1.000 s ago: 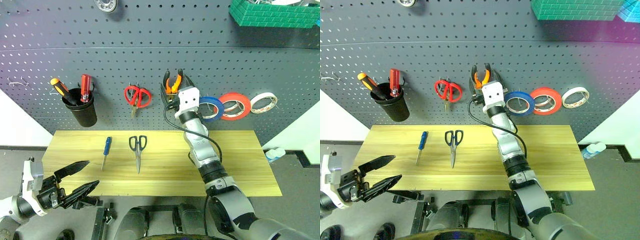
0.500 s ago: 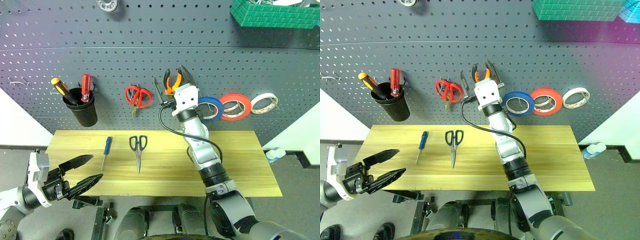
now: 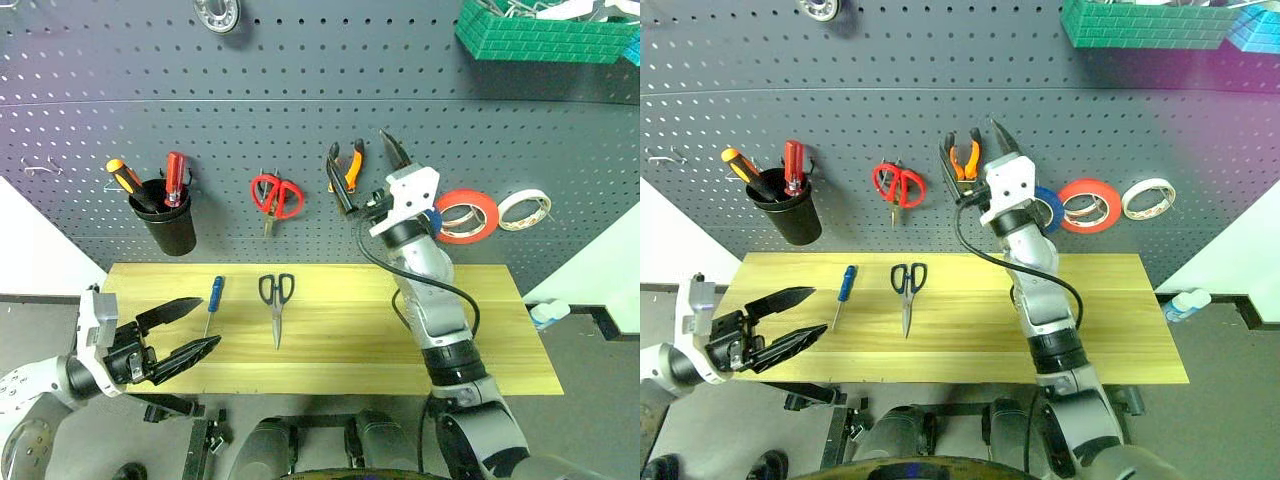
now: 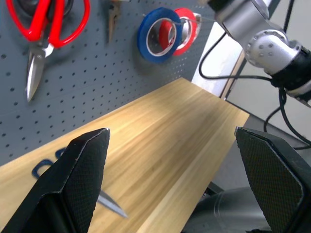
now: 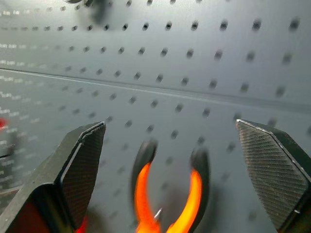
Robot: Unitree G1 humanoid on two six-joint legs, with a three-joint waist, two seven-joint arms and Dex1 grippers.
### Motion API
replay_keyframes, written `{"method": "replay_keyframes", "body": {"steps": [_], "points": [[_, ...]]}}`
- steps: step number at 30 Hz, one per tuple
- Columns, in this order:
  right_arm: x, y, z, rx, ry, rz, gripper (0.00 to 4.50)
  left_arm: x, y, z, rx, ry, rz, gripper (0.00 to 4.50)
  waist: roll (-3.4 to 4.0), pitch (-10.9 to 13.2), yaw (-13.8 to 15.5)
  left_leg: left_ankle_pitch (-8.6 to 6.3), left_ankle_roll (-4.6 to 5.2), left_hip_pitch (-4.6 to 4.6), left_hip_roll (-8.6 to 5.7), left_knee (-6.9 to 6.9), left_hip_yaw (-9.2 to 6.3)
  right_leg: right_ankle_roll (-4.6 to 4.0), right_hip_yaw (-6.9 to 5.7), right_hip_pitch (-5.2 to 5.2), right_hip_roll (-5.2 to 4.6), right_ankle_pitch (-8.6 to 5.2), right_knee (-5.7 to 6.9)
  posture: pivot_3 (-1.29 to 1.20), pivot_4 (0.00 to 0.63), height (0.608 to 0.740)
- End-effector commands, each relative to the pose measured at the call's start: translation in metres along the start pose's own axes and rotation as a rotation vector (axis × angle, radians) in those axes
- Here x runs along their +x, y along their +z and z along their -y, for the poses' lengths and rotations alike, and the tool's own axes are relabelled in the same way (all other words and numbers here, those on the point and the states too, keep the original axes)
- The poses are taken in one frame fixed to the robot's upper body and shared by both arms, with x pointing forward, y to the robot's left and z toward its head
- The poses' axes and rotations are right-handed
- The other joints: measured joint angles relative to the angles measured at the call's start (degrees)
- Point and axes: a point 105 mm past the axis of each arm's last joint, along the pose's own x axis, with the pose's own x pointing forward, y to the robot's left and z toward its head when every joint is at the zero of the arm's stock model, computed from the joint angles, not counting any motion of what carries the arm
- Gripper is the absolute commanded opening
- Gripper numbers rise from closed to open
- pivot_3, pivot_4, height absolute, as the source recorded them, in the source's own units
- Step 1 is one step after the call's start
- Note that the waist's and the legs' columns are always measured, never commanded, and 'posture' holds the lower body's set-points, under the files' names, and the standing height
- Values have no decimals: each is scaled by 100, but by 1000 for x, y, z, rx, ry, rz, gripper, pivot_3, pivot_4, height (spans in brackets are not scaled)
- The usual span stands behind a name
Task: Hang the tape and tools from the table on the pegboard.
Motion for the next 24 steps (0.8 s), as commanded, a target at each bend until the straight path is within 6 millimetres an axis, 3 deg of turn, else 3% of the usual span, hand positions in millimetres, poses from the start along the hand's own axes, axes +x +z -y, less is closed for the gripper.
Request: {"method": "replay_keyframes", "body": {"steps": [1,7,10,12,17,21,24], "points": [[-4,15,8,110,50,7,4490,6,4,-5,35,-9,16,4347,3,-17,-10,0,0,4,0,3,0,0,0,3,0,2,0,-22,0,730],[-60,0,8,332,379,-187,4490,26,1,-16,41,-3,56,4347,8,-77,-1,-1,2,22,-2,5,2,2,-3,29,-3,2,-7,-55,0,730],[-84,-12,10,400,460,-298,4490,34,-3,-26,40,46,55,4347,22,-87,-32,-1,3,32,-1,7,4,4,0,35,-1,4,-5,-62,0,730],[-92,-5,13,404,507,-257,4490,41,-7,-33,-19,84,53,4347,23,-88,-47,-1,3,51,2,6,5,5,2,47,4,3,-1,-68,0,730],[-113,-9,21,430,580,-353,4490,56,-26,-55,-66,230,-11,4347,29,-97,-51,-1,3,89,7,9,4,29,1,85,8,-10,-2,-83,0,730],[-130,0,20,362,689,-359,4490,69,-44,-64,-25,335,-95,4347,19,-111,-24,-2,3,86,3,14,5,32,2,90,2,-2,-11,-90,0,730],[-139,-8,29,261,691,-406,4490,77,-53,-71,-75,390,-109,4347,17,-114,-17,-3,5,83,3,13,5,19,2,89,1,5,-13,-94,0,730]]}}
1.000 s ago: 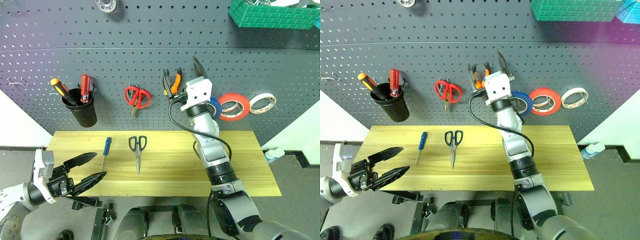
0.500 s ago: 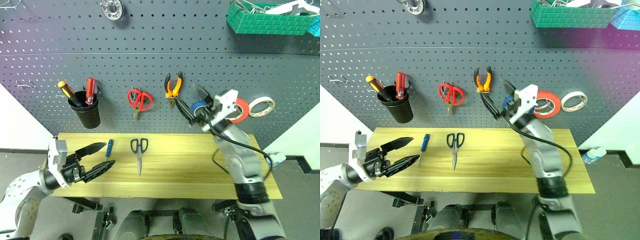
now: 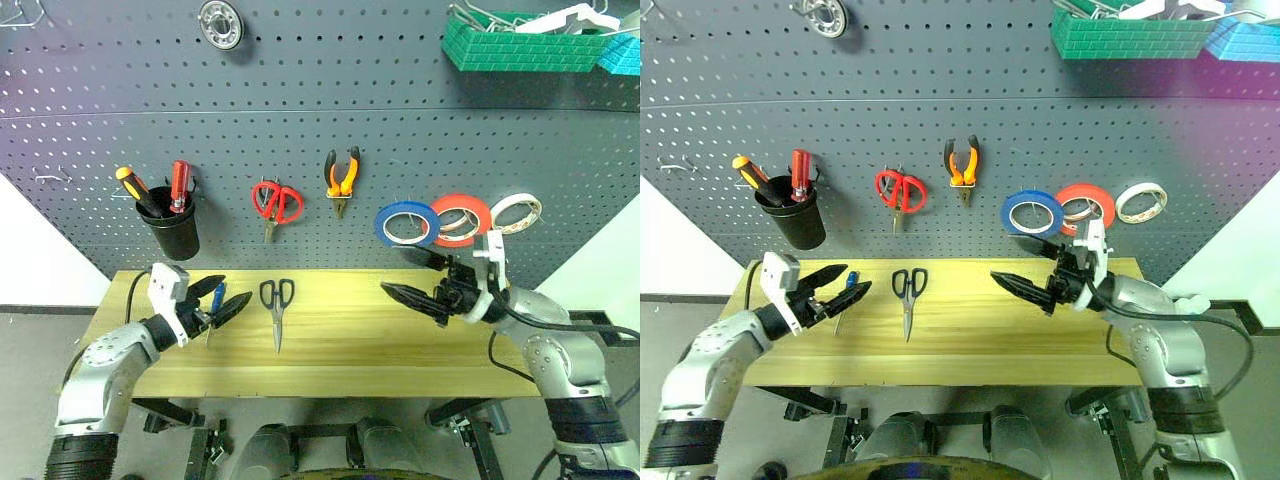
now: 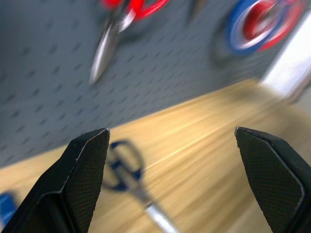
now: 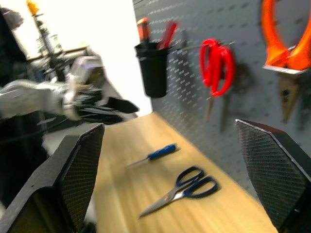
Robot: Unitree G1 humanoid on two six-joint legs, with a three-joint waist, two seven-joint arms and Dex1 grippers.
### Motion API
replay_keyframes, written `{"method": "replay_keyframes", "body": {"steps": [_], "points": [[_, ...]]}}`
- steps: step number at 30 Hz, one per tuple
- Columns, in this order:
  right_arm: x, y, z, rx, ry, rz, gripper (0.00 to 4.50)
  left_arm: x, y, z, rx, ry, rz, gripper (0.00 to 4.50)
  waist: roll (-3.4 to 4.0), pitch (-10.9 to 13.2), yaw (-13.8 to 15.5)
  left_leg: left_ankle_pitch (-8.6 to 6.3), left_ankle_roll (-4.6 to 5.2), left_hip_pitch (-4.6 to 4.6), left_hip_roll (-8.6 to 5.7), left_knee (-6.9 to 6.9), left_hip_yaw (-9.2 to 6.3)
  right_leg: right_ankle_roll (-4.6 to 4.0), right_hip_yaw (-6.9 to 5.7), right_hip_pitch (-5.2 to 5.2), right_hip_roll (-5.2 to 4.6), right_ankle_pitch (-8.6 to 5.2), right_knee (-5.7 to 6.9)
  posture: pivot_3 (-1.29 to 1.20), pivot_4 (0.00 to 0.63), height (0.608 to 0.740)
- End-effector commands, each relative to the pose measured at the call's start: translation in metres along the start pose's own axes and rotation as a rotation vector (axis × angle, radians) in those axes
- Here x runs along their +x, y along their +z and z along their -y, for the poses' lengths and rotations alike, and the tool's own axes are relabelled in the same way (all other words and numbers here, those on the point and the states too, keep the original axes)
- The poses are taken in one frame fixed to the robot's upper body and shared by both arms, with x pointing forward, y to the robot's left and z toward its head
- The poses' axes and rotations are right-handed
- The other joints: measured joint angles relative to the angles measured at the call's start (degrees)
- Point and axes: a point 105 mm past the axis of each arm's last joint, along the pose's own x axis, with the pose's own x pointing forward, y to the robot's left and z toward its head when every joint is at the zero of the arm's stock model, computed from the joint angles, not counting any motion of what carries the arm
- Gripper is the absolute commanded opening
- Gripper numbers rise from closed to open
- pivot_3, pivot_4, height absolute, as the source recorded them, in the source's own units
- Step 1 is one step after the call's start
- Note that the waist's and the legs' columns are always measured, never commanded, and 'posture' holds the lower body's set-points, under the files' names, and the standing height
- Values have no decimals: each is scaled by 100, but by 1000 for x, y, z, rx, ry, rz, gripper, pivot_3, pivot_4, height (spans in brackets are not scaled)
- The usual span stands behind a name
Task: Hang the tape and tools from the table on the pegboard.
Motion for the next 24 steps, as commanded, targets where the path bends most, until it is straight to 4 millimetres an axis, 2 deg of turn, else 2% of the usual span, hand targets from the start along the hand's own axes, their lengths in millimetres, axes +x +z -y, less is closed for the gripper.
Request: {"method": "replay_keyframes", "body": {"steps": [1,5,10,15,18,21,24], "points": [[-10,4,7,-95,-7,-42,4490,13,2,-9,9,77,-7,4347,-3,-4,-2,0,0,0,0,0,-1,0,-1,0,1,0,1,-95,0,730],[-19,-2,9,-126,4,-103,4490,32,-6,-9,8,156,-35,4347,1,-25,-12,0,0,7,0,2,0,3,0,5,2,3,3,-101,0,730],[-24,-7,14,-129,-22,-126,4490,57,-25,-17,-46,322,-189,4347,-6,-39,16,0,0,5,-2,8,-2,7,-1,8,2,5,2,-105,0,730],[-19,-5,9,-130,-27,-105,4490,77,-23,-1,-84,331,-216,4347,-6,-42,-5,0,-1,2,-3,7,-1,9,0,6,1,6,2,-116,0,730],[-17,-7,7,-113,-31,-105,4490,87,-30,2,-147,374,-248,4347,-6,-42,-4,0,-1,2,-4,8,-1,10,0,7,0,7,2,-122,15,730],[-16,-6,7,-112,-42,-101,4490,90,-47,-1,-290,463,-351,4347,-8,-41,-14,0,-1,4,-4,10,-2,12,-1,10,1,8,2,-128,28,730],[-18,-4,8,-99,-40,-102,4490,98,-41,0,-179,492,-377,4347,-12,-36,-56,0,-1,6,-4,10,-2,34,0,10,5,-4,3,-128,39,730]]}}
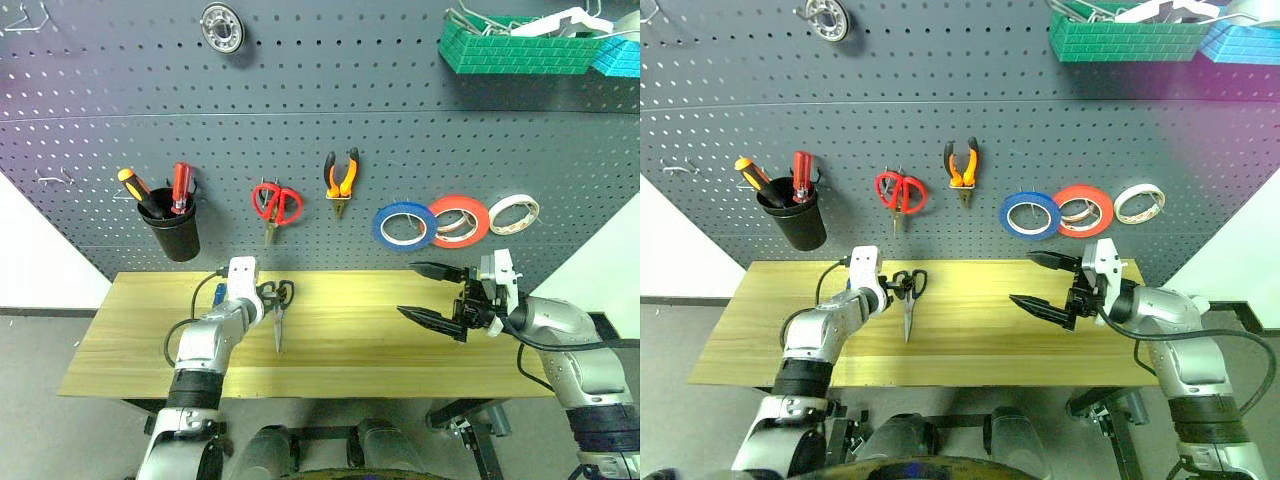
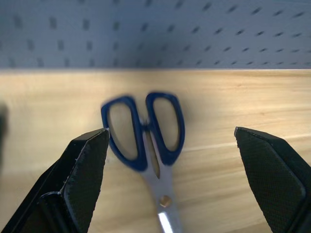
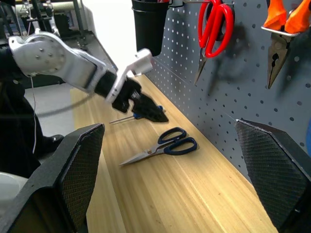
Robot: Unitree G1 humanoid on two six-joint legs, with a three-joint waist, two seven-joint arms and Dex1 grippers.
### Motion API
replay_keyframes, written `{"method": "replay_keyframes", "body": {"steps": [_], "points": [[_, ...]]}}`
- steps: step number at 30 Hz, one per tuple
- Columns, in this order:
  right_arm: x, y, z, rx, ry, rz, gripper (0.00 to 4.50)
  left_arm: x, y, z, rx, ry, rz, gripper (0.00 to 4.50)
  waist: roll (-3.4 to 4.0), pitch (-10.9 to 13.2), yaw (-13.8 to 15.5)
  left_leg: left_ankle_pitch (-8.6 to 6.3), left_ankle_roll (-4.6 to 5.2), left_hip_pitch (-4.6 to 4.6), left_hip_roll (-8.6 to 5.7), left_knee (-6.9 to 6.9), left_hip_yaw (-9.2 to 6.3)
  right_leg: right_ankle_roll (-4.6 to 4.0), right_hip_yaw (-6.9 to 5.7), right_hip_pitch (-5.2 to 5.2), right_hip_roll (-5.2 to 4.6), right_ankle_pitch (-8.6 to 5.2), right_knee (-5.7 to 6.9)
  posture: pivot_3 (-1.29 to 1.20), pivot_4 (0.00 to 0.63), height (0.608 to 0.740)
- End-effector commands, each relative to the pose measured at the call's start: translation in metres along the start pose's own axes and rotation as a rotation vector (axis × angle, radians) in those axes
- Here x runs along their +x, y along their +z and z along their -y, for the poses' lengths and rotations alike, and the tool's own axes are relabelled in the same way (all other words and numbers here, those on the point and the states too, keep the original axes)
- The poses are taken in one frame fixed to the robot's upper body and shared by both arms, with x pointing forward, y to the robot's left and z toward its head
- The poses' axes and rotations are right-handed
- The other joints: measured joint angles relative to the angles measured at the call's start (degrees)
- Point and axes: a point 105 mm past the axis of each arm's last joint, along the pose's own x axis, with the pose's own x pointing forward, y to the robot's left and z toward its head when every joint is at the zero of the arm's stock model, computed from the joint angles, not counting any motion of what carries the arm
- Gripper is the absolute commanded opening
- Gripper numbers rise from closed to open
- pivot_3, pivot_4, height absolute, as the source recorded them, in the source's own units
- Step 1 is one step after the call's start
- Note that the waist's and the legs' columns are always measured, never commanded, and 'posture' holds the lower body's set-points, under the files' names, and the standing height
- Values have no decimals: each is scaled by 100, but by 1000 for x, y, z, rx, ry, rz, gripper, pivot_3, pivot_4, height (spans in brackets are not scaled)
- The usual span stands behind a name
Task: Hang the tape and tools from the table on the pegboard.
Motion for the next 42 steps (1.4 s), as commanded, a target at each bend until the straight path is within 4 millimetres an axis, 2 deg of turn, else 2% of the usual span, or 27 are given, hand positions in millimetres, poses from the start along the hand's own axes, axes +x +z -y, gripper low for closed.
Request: {"method": "replay_keyframes", "body": {"steps": [1,3,11,16,22,25,32,42], "points": [[-2,14,0,-24,11,30,4490,3,19,3,113,85,26,4347,-5,5,-20,0,0,-1,0,0,-1,-1,0,-1,0,1,0,-129,41,730],[-5,14,0,-22,17,27,4490,7,16,7,147,134,-10,4347,-8,7,-19,0,0,-3,-1,0,-1,-9,0,0,-2,5,0,-134,45,730],[-5,20,1,-17,11,44,4490,20,10,45,12,62,-85,4347,-18,15,-89,-1,0,-6,-7,-2,-2,3,0,2,-9,5,-9,-147,60,730],[-4,20,-1,-17,10,43,4490,23,14,41,68,144,-83,4347,-29,31,-153,-1,0,-2,-6,-3,-3,11,0,2,-4,0,-7,-157,62,730],[-6,19,2,-17,-5,43,4490,16,15,20,97,265,-63,4347,-32,33,-168,-1,-1,-5,-6,-3,-2,13,1,2,-8,1,-9,-162,57,730],[-6,20,3,-22,-16,43,4490,15,8,10,80,303,-79,4347,-33,33,-164,-2,-2,-5,-6,-3,-3,12,1,1,-9,1,-9,-163,56,730],[-6,21,6,-28,-32,38,4490,17,-3,3,54,314,-105,4347,-36,36,-175,-2,-2,-4,-6,-3,-2,14,0,2,-9,1,-9,-171,60,730],[-5,24,9,-43,-55,40,4490,19,-14,5,38,294,-142,4347,-37,39,-245,-2,-2,-6,-6,-4,-2,15,0,2,-10,1,-13,-180,66,730]]}}
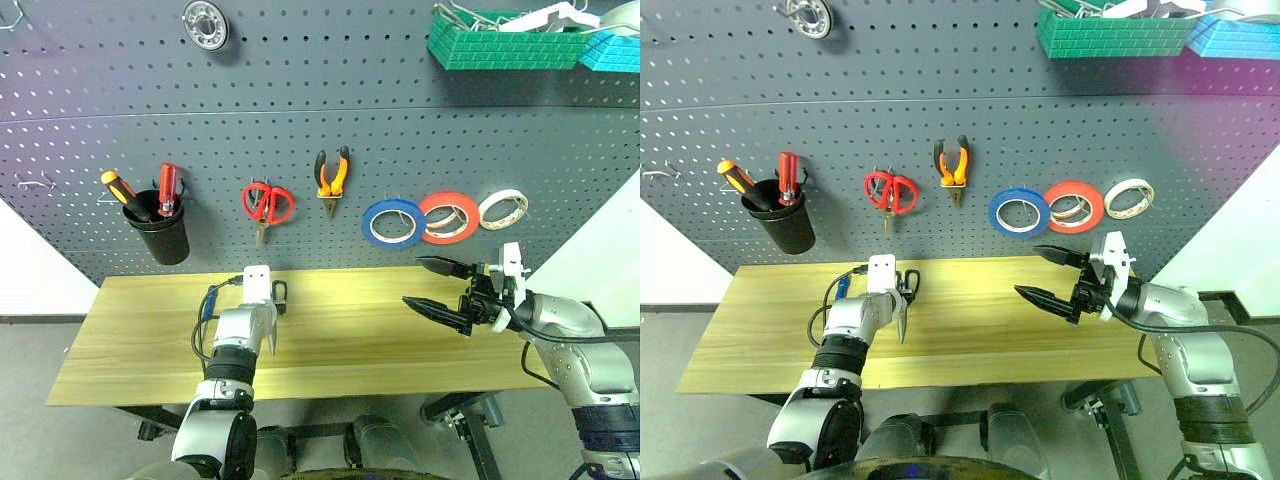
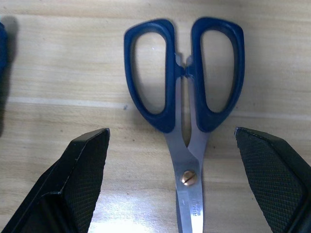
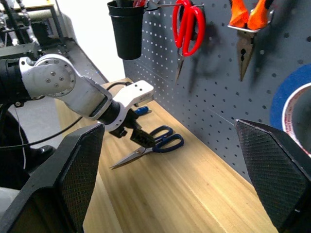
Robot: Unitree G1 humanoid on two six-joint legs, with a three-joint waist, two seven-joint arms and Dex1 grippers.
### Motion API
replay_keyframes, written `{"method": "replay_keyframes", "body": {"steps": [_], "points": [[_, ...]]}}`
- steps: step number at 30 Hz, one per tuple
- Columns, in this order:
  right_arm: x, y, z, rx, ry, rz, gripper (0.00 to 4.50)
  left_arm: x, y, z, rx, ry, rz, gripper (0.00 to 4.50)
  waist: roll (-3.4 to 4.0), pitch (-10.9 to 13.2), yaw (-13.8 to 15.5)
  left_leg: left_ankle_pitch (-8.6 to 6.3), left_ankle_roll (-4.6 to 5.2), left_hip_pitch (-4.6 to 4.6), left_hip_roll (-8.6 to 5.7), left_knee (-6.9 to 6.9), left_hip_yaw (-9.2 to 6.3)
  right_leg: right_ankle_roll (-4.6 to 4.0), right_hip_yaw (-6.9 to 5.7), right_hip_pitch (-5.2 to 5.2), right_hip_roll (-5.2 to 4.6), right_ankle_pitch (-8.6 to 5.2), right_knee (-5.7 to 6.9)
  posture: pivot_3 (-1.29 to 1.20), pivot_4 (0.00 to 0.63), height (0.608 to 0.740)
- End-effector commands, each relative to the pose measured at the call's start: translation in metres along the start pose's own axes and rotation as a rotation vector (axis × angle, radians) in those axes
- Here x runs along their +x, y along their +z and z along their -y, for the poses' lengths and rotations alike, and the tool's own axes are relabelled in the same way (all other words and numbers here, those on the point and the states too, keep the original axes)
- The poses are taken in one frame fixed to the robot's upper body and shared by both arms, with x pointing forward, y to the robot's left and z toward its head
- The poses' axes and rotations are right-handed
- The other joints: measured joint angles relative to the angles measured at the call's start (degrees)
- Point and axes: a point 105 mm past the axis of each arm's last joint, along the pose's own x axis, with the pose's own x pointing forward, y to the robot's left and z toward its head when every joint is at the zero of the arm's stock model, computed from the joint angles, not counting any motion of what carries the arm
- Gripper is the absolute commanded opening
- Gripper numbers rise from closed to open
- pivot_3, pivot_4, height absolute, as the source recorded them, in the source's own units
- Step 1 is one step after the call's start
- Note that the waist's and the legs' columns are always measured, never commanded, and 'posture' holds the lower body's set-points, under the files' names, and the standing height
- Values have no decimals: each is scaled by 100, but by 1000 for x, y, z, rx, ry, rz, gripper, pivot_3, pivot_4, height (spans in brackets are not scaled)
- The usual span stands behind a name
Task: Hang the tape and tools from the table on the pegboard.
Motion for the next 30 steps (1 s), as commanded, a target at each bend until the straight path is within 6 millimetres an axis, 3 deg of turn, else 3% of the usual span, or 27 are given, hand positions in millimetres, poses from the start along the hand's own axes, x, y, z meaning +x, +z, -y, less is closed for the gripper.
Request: {"method": "replay_keyframes", "body": {"steps": [1,13,30], "points": [[1,17,0,-69,-1,27,4490,-1,2,-1,3,12,0,4347,-1,1,-7,0,0,0,0,0,0,0,0,0,0,0,0,-180,66,730],[2,17,2,-72,-17,24,4490,3,-7,-7,10,26,-50,4347,-6,20,-12,0,0,0,0,-1,0,2,0,-1,0,-1,-1,-183,70,730],[-3,24,-5,-68,23,28,4490,14,1,-7,26,10,-39,4347,-9,75,-13,-1,1,-8,0,-10,0,8,-1,-1,-2,2,-22,-194,76,730]]}}
